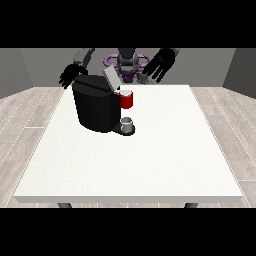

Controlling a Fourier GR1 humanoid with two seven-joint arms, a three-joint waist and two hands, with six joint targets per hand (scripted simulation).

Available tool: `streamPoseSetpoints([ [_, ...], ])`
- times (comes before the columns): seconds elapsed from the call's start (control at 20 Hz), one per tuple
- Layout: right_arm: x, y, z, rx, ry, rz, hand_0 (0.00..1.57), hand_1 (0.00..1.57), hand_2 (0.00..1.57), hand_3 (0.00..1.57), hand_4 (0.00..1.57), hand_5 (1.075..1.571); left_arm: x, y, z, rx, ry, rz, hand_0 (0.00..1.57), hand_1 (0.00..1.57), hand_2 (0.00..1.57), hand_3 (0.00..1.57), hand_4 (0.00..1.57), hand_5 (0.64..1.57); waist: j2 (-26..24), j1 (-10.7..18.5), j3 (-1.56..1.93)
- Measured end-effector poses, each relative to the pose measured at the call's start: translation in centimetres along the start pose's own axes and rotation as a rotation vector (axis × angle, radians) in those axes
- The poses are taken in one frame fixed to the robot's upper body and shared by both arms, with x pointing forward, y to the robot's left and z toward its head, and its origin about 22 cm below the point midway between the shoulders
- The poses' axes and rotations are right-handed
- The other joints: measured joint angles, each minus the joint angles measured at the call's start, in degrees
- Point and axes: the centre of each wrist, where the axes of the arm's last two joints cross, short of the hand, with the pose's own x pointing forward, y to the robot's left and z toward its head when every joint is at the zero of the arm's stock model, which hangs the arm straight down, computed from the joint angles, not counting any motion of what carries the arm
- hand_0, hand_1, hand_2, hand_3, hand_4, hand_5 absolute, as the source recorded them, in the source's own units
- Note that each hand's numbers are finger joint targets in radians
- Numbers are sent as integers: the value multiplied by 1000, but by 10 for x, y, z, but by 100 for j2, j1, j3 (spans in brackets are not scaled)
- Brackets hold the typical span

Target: Insert the coffee pod into the coffee machine and close the lid

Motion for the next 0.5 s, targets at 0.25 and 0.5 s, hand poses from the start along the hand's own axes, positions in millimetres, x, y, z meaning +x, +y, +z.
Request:
streamPoseSetpoints([
  [0.25, -13, -15, 13, -29, 56, 5, 0, 0, 0, 0, 445, 1571, -30, -45, 14, 32, 11, 329, 0, 0, 0, 0, 0, 1571, -546, 253, -5],
  [0.5, -23, -30, 28, -38, 80, 51, 0, 0, 0, 0, 366, 1571, -60, -89, 37, 20, 53, 539, 0, 0, 0, 0, 191, 1571, -1156, 596, -4],
])
